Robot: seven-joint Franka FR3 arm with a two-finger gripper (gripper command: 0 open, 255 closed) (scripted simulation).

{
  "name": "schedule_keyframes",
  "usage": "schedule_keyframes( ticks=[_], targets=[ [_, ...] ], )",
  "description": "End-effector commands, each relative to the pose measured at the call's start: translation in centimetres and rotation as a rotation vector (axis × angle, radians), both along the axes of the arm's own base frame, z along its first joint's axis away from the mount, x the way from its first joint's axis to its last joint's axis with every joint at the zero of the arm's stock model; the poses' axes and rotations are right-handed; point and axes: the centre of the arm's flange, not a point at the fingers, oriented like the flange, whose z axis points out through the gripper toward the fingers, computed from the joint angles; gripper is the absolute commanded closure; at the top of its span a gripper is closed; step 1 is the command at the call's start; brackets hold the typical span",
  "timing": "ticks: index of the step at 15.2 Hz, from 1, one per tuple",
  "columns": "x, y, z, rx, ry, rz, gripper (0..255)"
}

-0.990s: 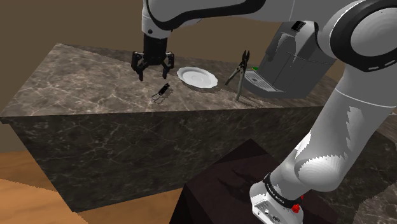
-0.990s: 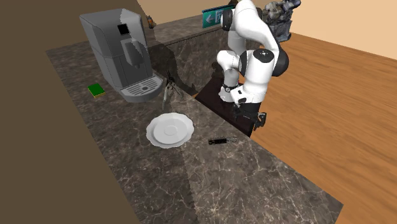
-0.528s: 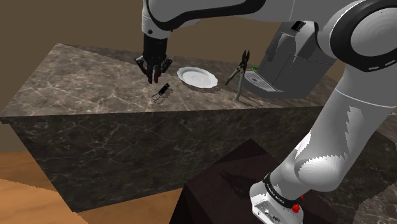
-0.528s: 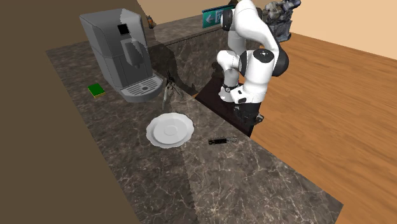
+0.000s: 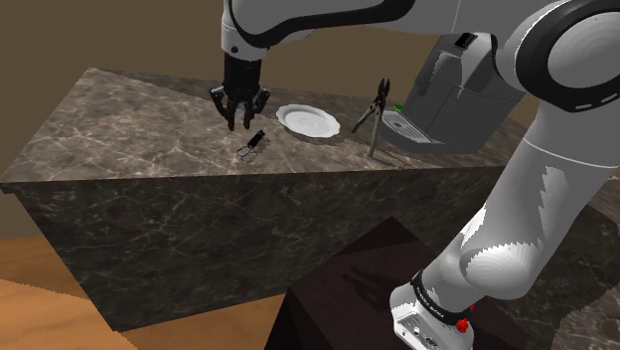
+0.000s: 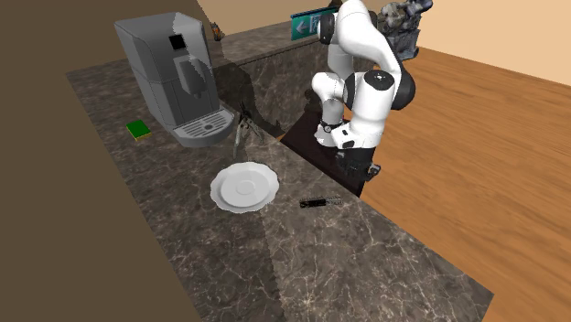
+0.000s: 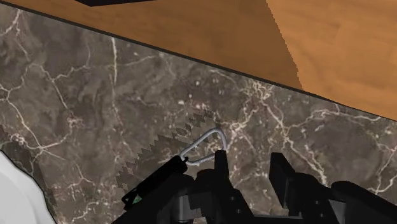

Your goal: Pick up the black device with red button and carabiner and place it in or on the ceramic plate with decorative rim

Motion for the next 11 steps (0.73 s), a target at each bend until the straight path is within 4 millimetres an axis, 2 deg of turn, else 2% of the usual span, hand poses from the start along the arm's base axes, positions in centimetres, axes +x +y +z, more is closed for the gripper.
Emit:
schedule_keyframes(
  ticks=[1, 5, 8, 11],
  targets=[
    [1.0, -1.0, -0.8, 0.022, 0.014, -0.118, 0],
    [3.6, -5.8, -4.4, 0.11, 0.071, -0.589, 0],
    [3.8, -9.5, -7.3, 0.172, 0.111, -0.925, 0],
    [3.8, -9.2, -8.9, 0.172, 0.111, -0.925, 0]
  ],
)
